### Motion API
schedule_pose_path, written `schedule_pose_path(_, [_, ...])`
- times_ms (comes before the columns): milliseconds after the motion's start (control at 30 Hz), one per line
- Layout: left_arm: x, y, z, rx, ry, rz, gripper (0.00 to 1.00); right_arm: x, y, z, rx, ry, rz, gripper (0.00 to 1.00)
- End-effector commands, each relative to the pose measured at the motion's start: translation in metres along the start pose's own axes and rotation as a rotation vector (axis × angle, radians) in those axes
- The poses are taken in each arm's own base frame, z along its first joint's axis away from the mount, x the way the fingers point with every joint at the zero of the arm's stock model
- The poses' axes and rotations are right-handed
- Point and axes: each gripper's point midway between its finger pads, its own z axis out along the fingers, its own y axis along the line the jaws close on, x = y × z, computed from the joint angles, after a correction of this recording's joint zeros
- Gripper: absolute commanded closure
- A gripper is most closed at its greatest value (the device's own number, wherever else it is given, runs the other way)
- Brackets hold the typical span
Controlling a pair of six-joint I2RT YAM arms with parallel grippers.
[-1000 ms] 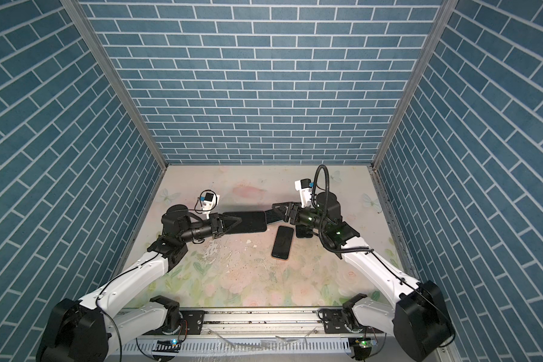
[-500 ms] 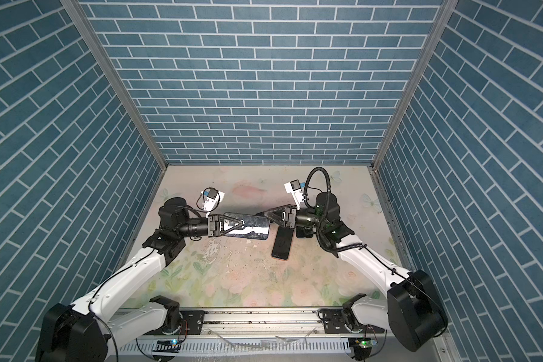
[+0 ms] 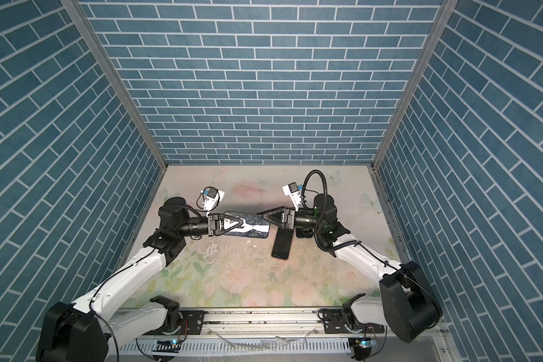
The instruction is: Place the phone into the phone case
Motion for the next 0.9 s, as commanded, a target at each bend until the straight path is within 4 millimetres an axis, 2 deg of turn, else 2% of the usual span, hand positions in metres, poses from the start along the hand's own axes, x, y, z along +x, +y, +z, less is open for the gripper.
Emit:
schedule_pose_path(0, [-0.011, -0.017, 0.000, 0.037, -0.021, 0.075, 1.00, 0.000, 0.012, 0.005, -0.069, 0.009, -0.006, 0.58])
schedule_pose_path(267, [-0.011, -0.012, 0.003, 0.036, -0.022, 0.054, 1.00, -0.003, 0.014, 0.006, -0.078, -0.006, -0.018, 0.83])
schedule_pose_path(567, [-0.009, -0.011, 0.003, 0.037, -0.018, 0.042, 1.00, -0.004, -0.001, 0.004, -0.005, -0.051, -0.064, 0.99])
schedule_pose_path(733, [-0.007, -0.009, 0.003, 0.030, -0.017, 0.031, 1.00, -0.012, -0.005, -0.004, 0.066, -0.120, -0.129, 1.00])
schedule_pose_path(867, [-0.004, -0.006, 0.003, 0.024, -0.014, 0.022, 1.00, -0.017, -0.012, -0.018, 0.204, -0.171, -0.213, 1.00])
